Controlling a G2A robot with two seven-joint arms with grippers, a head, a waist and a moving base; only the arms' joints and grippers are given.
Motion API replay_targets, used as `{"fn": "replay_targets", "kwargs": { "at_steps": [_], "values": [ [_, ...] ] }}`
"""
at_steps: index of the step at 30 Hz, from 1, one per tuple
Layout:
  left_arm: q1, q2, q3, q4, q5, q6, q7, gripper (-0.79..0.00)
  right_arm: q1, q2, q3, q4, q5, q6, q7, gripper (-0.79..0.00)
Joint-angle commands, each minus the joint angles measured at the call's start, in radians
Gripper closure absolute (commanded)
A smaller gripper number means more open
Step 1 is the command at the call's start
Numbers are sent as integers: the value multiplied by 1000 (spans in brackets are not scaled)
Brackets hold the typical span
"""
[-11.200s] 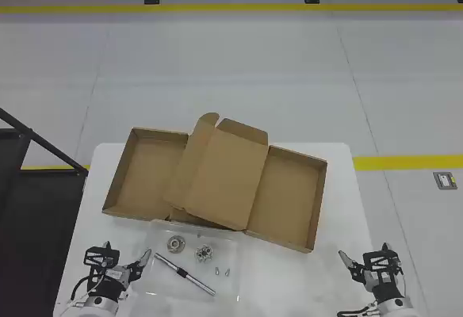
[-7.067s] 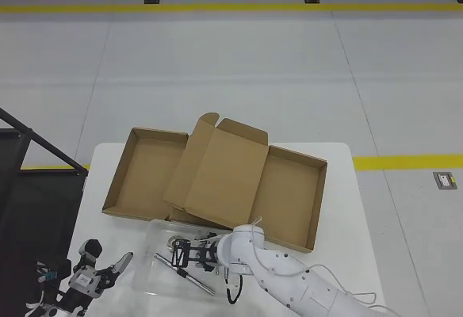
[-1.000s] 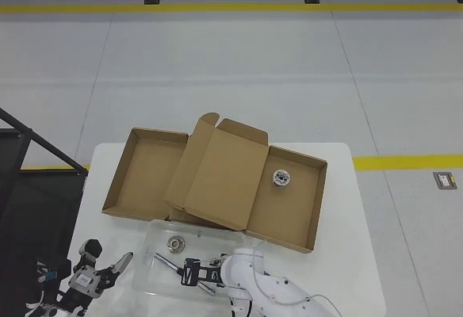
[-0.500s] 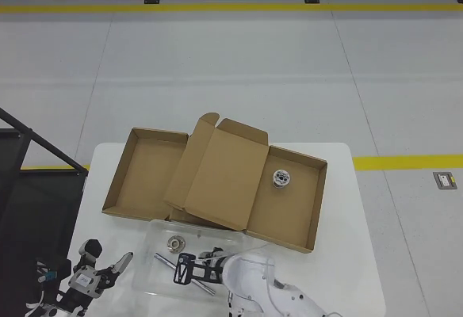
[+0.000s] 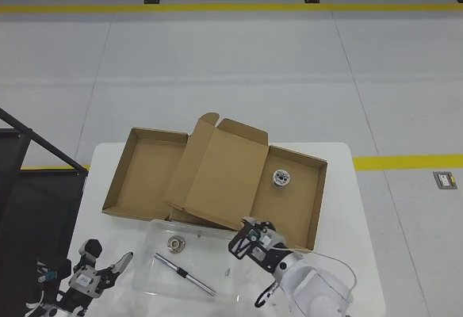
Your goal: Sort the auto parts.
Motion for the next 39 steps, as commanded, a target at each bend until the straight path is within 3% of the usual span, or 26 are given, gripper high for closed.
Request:
{"fn": "replay_targets", "kwargs": {
  "at_steps": [1,7,14,17,20,25,31,39],
  "values": [
    [0,0,0,0,0,0,0,-785,-18,3,40,-11,14,40,-48,0],
    [0,0,0,0,0,0,0,-785,-27,12,124,19,121,16,-283,0],
    [0,0,0,0,0,0,0,-785,-13,32,216,126,265,-203,-589,0],
    [0,0,0,0,0,0,0,-785,-9,38,242,172,275,-235,-656,0],
    [0,0,0,0,0,0,0,-785,-4,41,246,193,258,-216,-609,0],
    [0,0,0,0,0,0,0,-785,47,35,235,254,250,-98,-331,0],
    [0,0,0,0,0,0,0,-785,197,25,209,464,304,-79,-81,0],
    [0,0,0,0,0,0,0,-785,312,18,181,697,322,-61,-82,0]
  ]
}}
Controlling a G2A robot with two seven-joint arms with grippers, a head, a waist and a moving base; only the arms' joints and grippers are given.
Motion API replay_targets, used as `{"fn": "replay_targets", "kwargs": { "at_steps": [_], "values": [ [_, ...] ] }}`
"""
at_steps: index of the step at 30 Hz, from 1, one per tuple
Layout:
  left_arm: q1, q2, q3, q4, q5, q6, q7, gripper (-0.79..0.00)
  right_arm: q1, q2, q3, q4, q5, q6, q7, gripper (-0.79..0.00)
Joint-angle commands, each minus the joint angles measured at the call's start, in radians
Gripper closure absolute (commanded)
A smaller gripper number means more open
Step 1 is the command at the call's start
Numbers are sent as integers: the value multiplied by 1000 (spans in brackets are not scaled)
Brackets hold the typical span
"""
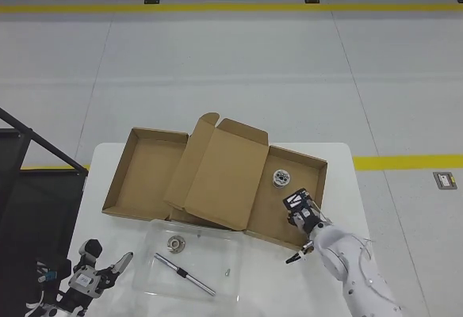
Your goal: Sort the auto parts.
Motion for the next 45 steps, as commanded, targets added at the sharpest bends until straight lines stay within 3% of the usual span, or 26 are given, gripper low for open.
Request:
{"fn": "replay_targets", "kwargs": {
  "at_steps": [1,2,4,7,13,19,23,26,33,34,36,39,45],
  "values": [
    [0,0,0,0,0,0,0,-785,22,-2,-5,38,4,6,12,0],
    [0,0,0,0,0,0,0,-785,31,-2,-7,53,7,6,10,0],
    [0,0,0,0,0,0,0,-785,43,-2,-7,76,14,9,8,-129],
    [0,0,0,0,0,0,0,-785,53,-3,-10,94,19,11,4,-243],
    [0,0,0,0,0,0,0,-785,35,0,-8,62,12,34,-33,-271],
    [0,0,0,0,0,0,0,-785,-70,16,-5,-173,-74,16,-60,-308],
    [0,0,0,0,0,0,0,-785,-147,29,-38,-376,-168,-102,-72,-317],
    [0,0,0,0,0,0,0,-785,-167,37,-88,-481,-249,-219,-60,-369],
    [0,0,0,0,0,0,0,-785,-149,40,-226,-566,-372,-380,-16,-474],
    [0,0,0,0,0,0,0,-785,-141,40,-253,-565,-382,-429,-10,-545],
    [0,0,0,0,0,0,0,-785,-117,39,-300,-568,-407,-521,11,-785],
    [0,0,0,0,0,0,0,-785,-94,34,-362,-567,-421,-593,87,-785],
    [0,0,0,0,0,0,0,-785,-94,34,-362,-567,-421,-593,87,-785]
  ]
}}
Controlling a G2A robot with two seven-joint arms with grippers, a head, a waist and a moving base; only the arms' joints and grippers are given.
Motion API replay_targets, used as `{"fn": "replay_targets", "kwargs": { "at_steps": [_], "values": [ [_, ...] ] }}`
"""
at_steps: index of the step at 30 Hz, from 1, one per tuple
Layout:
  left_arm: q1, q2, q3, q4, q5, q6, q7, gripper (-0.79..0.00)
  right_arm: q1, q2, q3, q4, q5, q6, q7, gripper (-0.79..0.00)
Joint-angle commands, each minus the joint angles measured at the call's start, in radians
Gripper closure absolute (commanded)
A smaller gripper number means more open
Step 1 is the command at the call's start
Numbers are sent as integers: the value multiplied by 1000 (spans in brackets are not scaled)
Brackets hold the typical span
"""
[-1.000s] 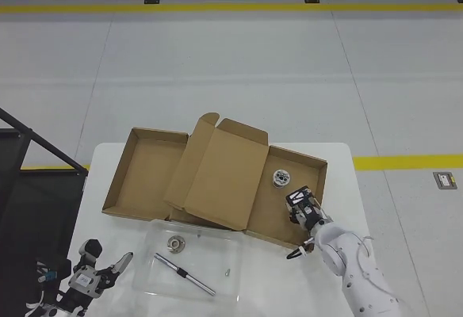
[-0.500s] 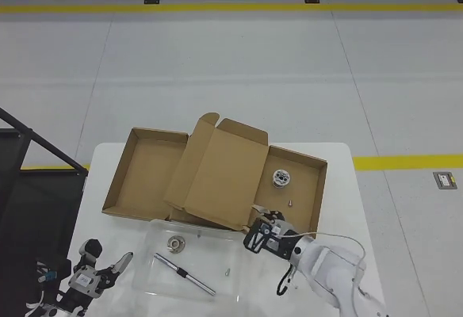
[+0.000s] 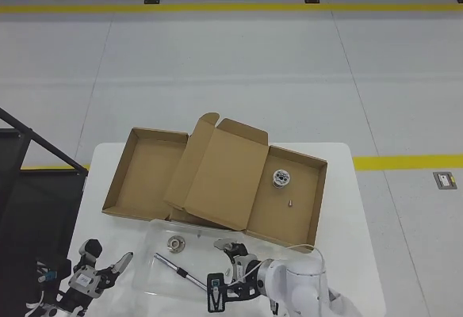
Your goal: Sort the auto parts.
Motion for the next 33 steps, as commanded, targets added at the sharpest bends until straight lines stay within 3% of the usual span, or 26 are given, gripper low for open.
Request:
{"fn": "replay_targets", "kwargs": {
  "at_steps": [1,7,14,15,18,28,33],
  "values": [
    [0,0,0,0,0,0,0,-785,0,0,0,0,0,0,0,-785],
    [0,0,0,0,0,0,0,-785,4,2,-29,5,-49,7,-25,-785],
    [0,0,0,0,0,0,0,-785,56,-36,-136,86,-25,63,170,-785],
    [0,0,0,0,0,0,0,-785,73,-43,-145,105,-8,66,192,-767],
    [0,0,0,0,0,0,0,-785,114,-63,-172,153,41,80,249,-388],
    [0,0,0,0,0,0,0,-785,215,-133,-262,292,244,86,584,-326],
    [0,0,0,0,0,0,0,-785,276,-165,-311,386,318,117,655,-302]
  ]
}}
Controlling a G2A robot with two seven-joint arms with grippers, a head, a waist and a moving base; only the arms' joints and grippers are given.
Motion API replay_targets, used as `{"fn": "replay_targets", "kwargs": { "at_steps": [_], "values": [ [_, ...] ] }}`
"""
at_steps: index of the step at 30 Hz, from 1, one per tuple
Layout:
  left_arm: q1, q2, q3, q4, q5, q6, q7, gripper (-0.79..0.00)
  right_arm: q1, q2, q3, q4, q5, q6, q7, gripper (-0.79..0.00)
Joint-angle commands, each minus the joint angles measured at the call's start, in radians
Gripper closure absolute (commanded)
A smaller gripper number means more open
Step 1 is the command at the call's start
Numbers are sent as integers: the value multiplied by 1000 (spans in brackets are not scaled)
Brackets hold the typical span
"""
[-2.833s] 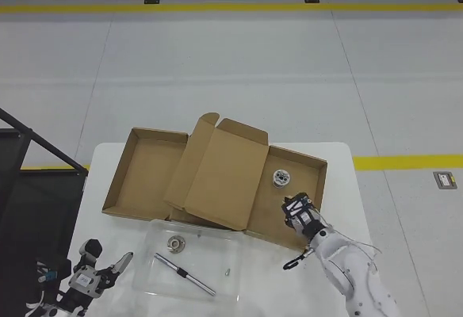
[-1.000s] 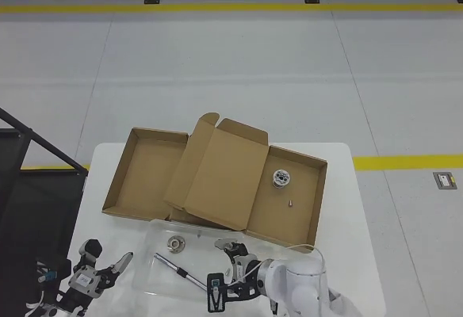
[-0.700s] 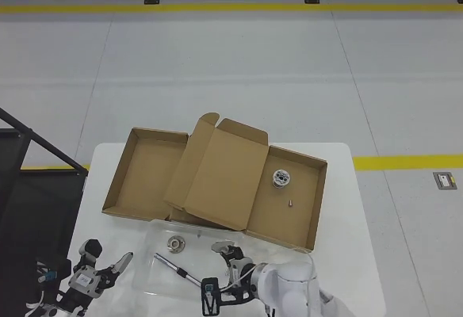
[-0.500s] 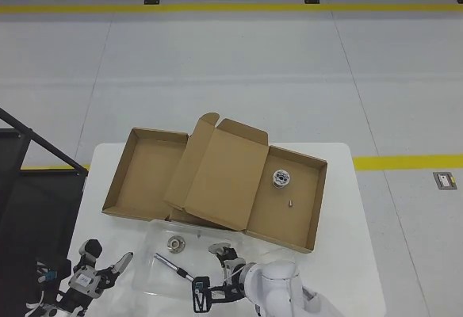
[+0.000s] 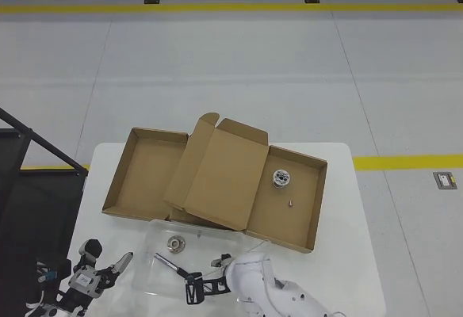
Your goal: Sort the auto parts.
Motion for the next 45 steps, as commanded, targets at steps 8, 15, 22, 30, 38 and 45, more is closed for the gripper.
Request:
{"fn": "replay_targets", "kwargs": {
  "at_steps": [8,15,22,30,38,45],
  "values": [
    [0,0,0,0,0,0,0,-785,84,-36,-84,139,74,45,43,-289],
    [0,0,0,0,0,0,0,-785,137,-53,-154,207,133,101,99,-283],
    [0,0,0,0,0,0,0,-785,190,-66,-218,254,213,145,143,-249],
    [0,0,0,0,0,0,0,-785,238,-72,-266,288,286,172,170,-9],
    [0,0,0,0,0,0,0,-785,241,-49,-226,203,295,143,111,0],
    [0,0,0,0,0,0,0,-785,100,66,-26,-46,111,116,-222,0]
  ]
}}
